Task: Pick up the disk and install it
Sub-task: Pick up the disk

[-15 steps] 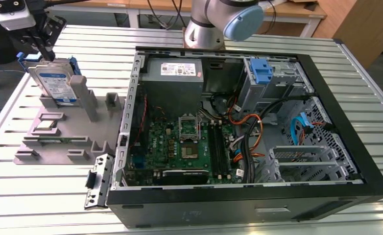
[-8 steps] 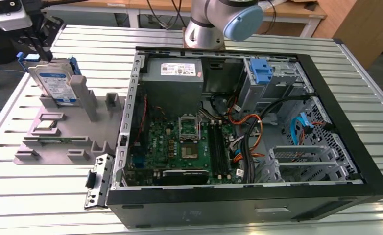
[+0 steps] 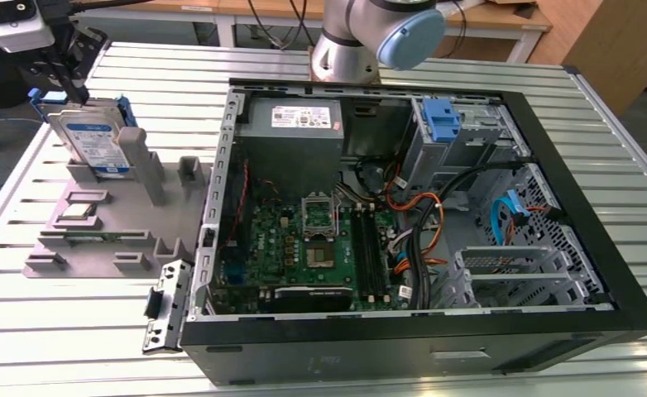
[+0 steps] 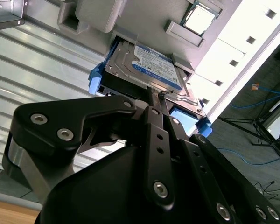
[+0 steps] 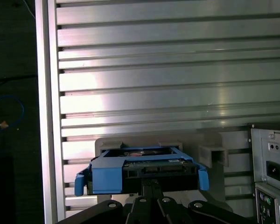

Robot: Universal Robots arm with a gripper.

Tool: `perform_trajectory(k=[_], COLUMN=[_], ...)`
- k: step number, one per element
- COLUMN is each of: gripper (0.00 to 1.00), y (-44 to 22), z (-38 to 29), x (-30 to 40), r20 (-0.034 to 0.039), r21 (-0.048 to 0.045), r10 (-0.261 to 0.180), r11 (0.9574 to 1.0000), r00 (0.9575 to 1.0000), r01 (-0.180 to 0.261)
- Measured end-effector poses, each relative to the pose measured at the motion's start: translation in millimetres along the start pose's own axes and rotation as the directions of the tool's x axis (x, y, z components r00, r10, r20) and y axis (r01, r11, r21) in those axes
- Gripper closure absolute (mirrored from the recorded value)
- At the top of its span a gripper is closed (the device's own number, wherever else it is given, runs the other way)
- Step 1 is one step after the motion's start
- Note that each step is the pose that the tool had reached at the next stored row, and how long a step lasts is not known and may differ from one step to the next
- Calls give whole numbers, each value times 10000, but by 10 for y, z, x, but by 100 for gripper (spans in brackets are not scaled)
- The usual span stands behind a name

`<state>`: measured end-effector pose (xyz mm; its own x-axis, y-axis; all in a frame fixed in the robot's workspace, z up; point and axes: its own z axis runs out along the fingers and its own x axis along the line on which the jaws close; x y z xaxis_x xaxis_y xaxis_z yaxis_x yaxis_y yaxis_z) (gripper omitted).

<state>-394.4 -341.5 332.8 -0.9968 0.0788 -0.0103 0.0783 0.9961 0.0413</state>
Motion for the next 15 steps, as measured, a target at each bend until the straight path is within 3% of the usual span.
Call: perform_trajectory(k=[5,11,15], gripper=[90,90,90], y=[0,0,0], z=[0,0,0], x=[0,0,0], r20=[-3,-22,-24], r21=[-1,-7,-7], r10=[-82,-569,-571], r11=[10000,9984,9984], r00=[10000,9984,9984], r01=[82,569,571])
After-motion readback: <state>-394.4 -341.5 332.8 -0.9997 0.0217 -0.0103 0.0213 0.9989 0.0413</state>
